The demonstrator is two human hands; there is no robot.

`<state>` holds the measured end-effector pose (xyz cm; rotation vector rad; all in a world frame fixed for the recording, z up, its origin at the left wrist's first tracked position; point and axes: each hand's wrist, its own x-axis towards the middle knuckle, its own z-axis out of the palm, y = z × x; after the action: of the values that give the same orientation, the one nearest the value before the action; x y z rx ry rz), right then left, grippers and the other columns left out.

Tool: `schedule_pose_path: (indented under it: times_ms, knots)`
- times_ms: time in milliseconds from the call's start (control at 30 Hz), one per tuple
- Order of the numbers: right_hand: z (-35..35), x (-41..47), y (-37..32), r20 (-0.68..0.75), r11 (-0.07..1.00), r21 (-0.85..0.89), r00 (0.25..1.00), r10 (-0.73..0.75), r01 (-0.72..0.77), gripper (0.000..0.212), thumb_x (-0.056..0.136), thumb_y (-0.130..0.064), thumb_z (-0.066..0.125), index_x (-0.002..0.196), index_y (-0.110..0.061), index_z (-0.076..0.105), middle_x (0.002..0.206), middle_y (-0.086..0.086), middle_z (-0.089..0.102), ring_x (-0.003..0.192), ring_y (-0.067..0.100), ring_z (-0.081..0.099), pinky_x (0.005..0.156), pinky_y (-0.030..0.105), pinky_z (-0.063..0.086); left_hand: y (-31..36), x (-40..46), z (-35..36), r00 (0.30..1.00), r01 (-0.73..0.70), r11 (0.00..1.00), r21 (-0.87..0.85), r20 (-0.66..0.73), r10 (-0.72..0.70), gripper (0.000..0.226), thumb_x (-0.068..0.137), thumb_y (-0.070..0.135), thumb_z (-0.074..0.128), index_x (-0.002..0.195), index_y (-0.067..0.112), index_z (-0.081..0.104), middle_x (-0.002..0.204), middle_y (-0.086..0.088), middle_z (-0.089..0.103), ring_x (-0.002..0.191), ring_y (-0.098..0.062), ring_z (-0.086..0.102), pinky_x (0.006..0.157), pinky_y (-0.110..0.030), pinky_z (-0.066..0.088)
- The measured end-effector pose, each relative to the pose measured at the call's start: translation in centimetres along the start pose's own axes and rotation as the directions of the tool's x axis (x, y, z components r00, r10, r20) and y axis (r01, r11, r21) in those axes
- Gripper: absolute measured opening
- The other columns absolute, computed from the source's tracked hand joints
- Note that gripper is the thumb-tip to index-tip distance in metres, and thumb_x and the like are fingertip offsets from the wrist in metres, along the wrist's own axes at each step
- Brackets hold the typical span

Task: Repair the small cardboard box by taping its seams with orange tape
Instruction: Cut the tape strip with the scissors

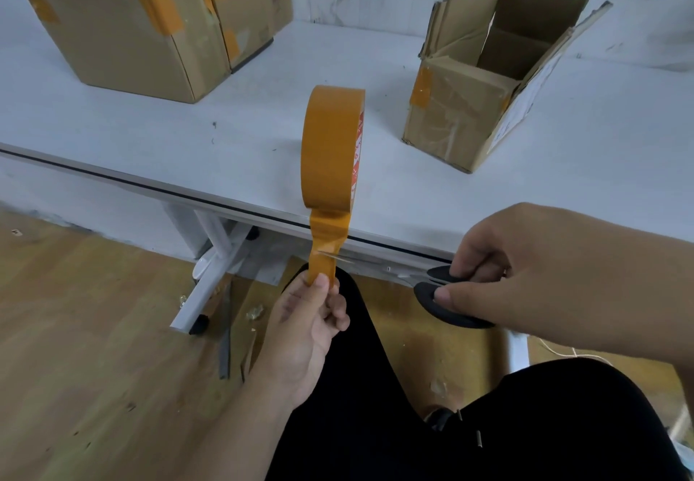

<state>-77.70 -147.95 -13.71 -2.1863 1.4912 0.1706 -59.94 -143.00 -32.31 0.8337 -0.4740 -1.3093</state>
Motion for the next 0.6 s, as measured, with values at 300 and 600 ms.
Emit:
schedule_pose_path:
  times_ms: [300,600]
  knots:
    - [0.1,-0.3,0.5,0.021,0.997,0.074,0.999,0.028,-0.03,0.028,0.073,-0.058,0.06,0.082,-0.032,0.062,0.072,-0.013,0.07,0.053,-0.003,0.054,0.057,0.016,0.04,0.0,0.5,0.8,0.997,0.025,0.997,-0.078,-0.066,-0.03,0.009,0.068,0.022,0.076,0.066,0.024,0.068,0.066,0.006,0.055,0.059,-0.008,0.049,0.05,-0.02,0.042]
    - [0.3,-0.4,1.2,0.039,0.991,0.132,0.999,0.027,-0.031,0.026,0.072,-0.057,0.062,0.08,-0.032,0.063,0.067,-0.025,0.067,0.048,-0.012,0.052,0.054,0.014,0.035,-0.8,0.2,1.1,0.995,0.074,0.955,-0.286,-0.036,-0.088,0.039,0.043,0.027,0.095,0.068,0.019,0.066,0.067,0.004,0.056,0.052,-0.005,0.047,0.048,-0.019,0.043]
